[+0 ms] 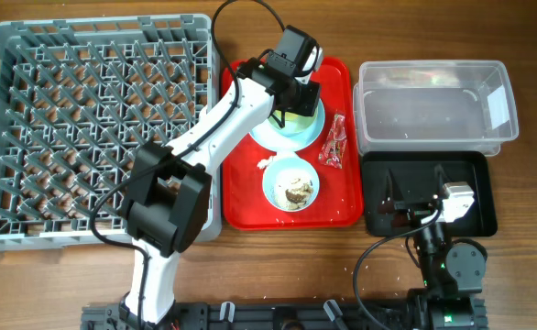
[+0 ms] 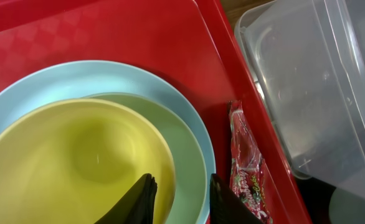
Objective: Sort waste into correct bins and load items into the dishwasher rack
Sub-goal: 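Grasp the yellow cup rim with the left gripper and lift it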
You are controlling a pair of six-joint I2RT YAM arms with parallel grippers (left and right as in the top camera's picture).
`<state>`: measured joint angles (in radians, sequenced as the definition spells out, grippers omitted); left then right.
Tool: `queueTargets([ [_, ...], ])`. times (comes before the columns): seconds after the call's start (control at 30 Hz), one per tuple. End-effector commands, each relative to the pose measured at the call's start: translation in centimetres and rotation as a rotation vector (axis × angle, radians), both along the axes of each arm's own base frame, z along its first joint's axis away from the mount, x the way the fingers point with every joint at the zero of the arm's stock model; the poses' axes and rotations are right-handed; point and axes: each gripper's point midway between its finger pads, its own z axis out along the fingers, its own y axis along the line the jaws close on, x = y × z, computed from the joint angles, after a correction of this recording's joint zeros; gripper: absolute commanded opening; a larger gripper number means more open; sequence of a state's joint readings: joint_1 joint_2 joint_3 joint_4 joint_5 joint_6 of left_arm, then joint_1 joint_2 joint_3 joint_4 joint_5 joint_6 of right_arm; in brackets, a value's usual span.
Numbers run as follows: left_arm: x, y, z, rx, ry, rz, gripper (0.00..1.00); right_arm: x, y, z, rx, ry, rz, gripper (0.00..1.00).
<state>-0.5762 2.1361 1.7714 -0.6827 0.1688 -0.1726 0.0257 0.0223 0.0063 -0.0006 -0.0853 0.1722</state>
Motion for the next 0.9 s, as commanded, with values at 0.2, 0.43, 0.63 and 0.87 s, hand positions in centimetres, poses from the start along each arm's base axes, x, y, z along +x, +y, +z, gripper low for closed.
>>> queueTargets([
  [0.2,0.7,0.0,-2.1,0.043,-0.004,0.007,0.29,0.0,0.0,0.1,0.012,-0.006,-0.002,1.0],
  [0.43,1.1,-0.2,-0.1,0.017,-0.043,0.008,0.23,0.0,0.0,0.1,0.013,-0.006,-0.002,1.0],
  [0.63,0.8,0.0,0.2,0.02,-0.039,0.008,0.13,0.0,0.0,0.1,0.013,-0.006,-0.002,1.0],
  [0.87,1.1,-0.2,4.0,-0.026,-0.109,0.011,0.04,0.0,0.0,0.1,0.012,-0.006,-0.002,1.0],
])
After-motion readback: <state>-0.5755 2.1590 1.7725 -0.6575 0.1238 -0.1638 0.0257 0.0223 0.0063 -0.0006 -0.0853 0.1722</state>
